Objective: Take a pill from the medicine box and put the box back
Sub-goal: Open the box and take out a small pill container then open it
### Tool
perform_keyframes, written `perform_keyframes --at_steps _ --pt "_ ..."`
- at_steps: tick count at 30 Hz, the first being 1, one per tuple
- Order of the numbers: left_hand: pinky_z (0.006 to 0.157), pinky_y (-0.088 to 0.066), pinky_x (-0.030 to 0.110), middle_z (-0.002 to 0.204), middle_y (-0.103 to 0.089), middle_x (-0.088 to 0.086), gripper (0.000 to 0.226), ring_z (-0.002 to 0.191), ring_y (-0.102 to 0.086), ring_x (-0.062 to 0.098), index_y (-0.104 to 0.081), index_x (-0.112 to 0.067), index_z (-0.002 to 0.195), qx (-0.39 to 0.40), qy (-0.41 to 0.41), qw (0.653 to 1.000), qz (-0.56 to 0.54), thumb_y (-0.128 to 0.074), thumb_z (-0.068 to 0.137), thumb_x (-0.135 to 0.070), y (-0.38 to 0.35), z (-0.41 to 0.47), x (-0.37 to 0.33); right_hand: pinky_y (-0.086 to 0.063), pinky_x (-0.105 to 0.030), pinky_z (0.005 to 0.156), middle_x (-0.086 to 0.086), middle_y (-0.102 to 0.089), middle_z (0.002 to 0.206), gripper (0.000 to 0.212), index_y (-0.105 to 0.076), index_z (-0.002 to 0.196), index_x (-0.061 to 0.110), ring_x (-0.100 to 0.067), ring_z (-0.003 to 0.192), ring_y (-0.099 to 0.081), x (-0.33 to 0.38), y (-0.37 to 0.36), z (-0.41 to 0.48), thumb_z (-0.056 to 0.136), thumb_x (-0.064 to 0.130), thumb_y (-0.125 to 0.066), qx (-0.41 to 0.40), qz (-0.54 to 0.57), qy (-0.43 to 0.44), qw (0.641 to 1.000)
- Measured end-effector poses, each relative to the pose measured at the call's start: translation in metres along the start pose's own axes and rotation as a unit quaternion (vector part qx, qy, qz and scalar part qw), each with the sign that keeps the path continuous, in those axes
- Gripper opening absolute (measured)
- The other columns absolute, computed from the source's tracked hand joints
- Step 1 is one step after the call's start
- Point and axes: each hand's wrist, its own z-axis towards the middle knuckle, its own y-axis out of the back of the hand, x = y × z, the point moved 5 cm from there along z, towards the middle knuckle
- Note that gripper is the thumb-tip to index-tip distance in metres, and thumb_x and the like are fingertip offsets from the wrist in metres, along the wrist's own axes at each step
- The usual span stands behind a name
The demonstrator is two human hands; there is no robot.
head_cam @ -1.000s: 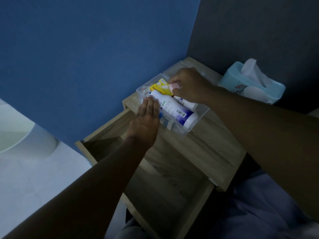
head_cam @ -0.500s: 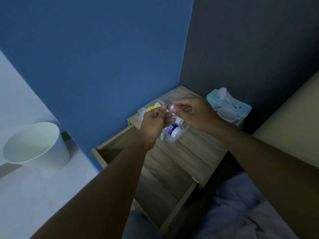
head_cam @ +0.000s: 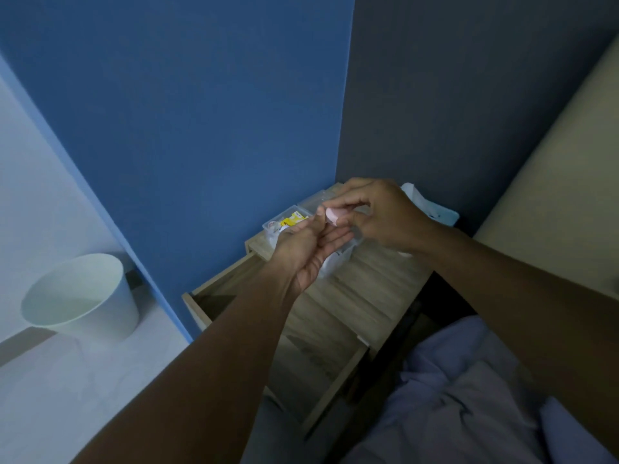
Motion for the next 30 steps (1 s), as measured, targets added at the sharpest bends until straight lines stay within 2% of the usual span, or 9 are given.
perform_keyframes --at_steps 3,5,9,11,13,17,21,25,30 --pt "0.084 -0.06 0.037 0.128 -0.059 0.032 0.047 0.123 -0.059 0.038 -0.05 0.015 0.13 -0.003 -0.002 1.0 -0.024 -0.048 0.101 -0.022 -0.002 -0.002 -0.002 -0.051 -0.035 0.104 -0.003 -0.07 0.121 0.045 -0.068 0.123 0.009 -0.012 0.114 -0.066 -0.006 0.003 0.007 0.079 0.005 -0.079 0.045 0.1 -0.05 0.993" --pt "0.084 -0.06 0.036 0.131 -0.057 0.032 0.048 0.124 -0.058 0.038 -0.047 0.016 0.133 -0.002 -0.002 0.999 -0.037 -0.048 0.101 -0.021 -0.004 -0.001 -0.002 -0.049 -0.03 0.105 0.004 -0.067 0.126 0.067 -0.061 0.133 0.017 -0.006 0.116 -0.063 -0.011 0.005 0.011 0.071 0.029 -0.084 0.039 0.092 -0.094 0.991" --pt "0.087 -0.059 0.036 0.13 -0.059 0.032 0.046 0.12 -0.061 0.036 -0.048 0.015 0.132 -0.003 0.0 0.999 -0.04 -0.046 0.102 -0.019 -0.002 0.003 0.002 -0.048 -0.017 0.068 0.011 -0.067 0.082 0.068 -0.077 0.097 0.024 0.002 0.071 -0.061 -0.009 0.008 0.012 0.06 0.08 -0.062 -0.034 -0.128 -0.098 0.986" --pt "0.088 -0.059 0.035 0.128 -0.062 0.029 0.045 0.117 -0.064 0.033 -0.052 0.014 0.129 0.001 0.005 1.0 -0.031 -0.047 0.102 -0.021 0.0 0.004 0.006 -0.053 -0.03 0.067 -0.002 -0.069 0.073 0.057 -0.078 0.086 0.015 -0.013 0.068 -0.063 -0.01 0.003 0.011 0.072 0.068 -0.066 -0.007 -0.145 -0.066 0.987" --pt "0.083 -0.061 0.035 0.125 -0.063 0.029 0.044 0.115 -0.065 0.033 -0.053 0.013 0.126 -0.005 0.008 0.999 -0.038 -0.048 0.101 -0.022 0.004 0.005 0.011 -0.056 -0.035 0.08 0.002 -0.073 0.087 0.032 -0.078 0.102 0.017 -0.012 0.079 -0.068 -0.013 -0.001 0.011 0.082 0.041 -0.075 0.032 -0.107 -0.06 0.992" --pt "0.085 -0.06 0.043 0.12 -0.064 0.031 0.036 0.106 -0.068 0.035 -0.054 0.013 0.119 -0.02 0.015 0.997 -0.067 -0.05 0.1 -0.017 0.014 0.007 0.017 -0.05 -0.027 0.097 0.012 -0.061 0.135 0.064 -0.056 0.138 0.031 -0.004 0.115 -0.06 -0.014 -0.008 0.008 0.078 0.03 -0.079 0.103 -0.051 -0.092 0.989" --pt "0.081 -0.061 0.04 0.102 -0.073 0.025 0.027 0.089 -0.075 0.03 -0.063 0.008 0.105 -0.003 0.022 0.998 -0.056 -0.044 0.102 -0.011 0.015 0.006 0.023 -0.055 -0.033 0.085 0.001 -0.074 0.098 0.062 -0.074 0.113 0.017 -0.012 0.09 -0.068 -0.011 -0.004 0.007 0.071 0.063 -0.073 0.039 -0.173 -0.098 0.979" --pt "0.082 -0.061 0.038 0.106 -0.073 0.023 0.028 0.091 -0.075 0.03 -0.063 0.009 0.102 0.011 0.025 0.999 -0.045 -0.044 0.102 -0.011 0.012 0.007 0.026 -0.055 -0.038 0.083 -0.008 -0.077 0.095 0.027 -0.077 0.105 0.009 -0.018 0.088 -0.07 -0.008 -0.009 0.004 0.084 0.026 -0.074 0.067 -0.156 -0.057 0.984" --pt "0.092 -0.052 0.046 0.108 -0.064 0.028 0.025 0.103 -0.067 0.034 -0.053 0.007 0.119 -0.019 0.039 0.998 -0.051 -0.04 0.103 -0.007 0.019 0.011 0.039 -0.054 -0.031 0.088 -0.01 -0.068 0.111 0.047 -0.067 0.126 0.01 -0.02 0.098 -0.066 -0.016 -0.002 -0.005 0.081 -0.002 -0.073 0.02 -0.061 -0.05 0.997"
